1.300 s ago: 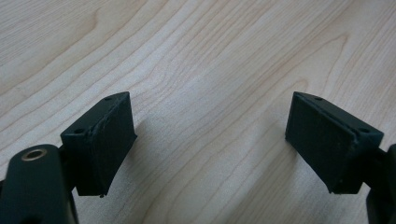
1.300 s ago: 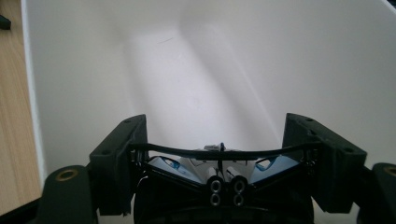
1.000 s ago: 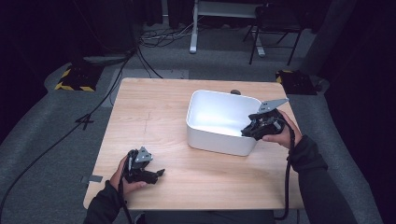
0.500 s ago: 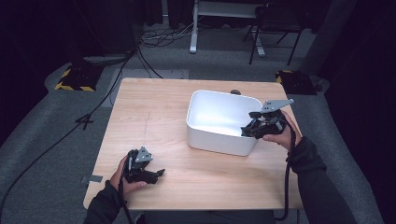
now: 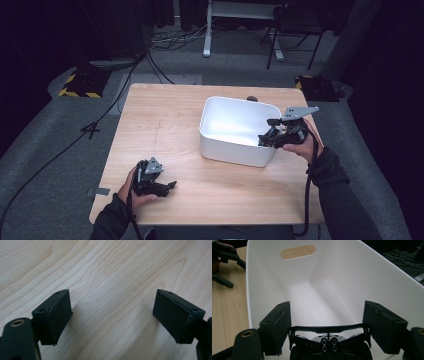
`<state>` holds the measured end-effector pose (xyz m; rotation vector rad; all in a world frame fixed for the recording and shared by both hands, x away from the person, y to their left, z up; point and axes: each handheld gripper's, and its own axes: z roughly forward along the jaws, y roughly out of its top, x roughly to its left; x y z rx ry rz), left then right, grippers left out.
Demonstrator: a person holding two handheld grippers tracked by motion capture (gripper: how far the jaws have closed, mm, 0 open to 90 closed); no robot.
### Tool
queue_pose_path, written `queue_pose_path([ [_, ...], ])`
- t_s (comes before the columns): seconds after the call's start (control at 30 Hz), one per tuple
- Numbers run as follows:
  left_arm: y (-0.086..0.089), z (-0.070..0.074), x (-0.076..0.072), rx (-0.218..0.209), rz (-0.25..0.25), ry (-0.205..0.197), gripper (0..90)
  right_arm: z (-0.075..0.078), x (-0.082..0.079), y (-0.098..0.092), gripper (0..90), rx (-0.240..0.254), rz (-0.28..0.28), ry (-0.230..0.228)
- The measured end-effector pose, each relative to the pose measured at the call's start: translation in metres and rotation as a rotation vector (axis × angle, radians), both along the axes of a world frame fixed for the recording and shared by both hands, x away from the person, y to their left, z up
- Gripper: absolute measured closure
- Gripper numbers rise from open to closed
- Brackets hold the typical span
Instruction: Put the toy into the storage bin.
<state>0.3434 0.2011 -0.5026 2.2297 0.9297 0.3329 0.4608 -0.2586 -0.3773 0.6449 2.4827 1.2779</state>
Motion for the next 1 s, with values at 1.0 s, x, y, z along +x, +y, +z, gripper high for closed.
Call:
queue_pose_path([
  [1.0,-0.001,0.000,0.000,-0.001,0.009,0.004,15.4,0.015,-0.008,-0.002,24.9,0.069,-0.006,-0.071],
])
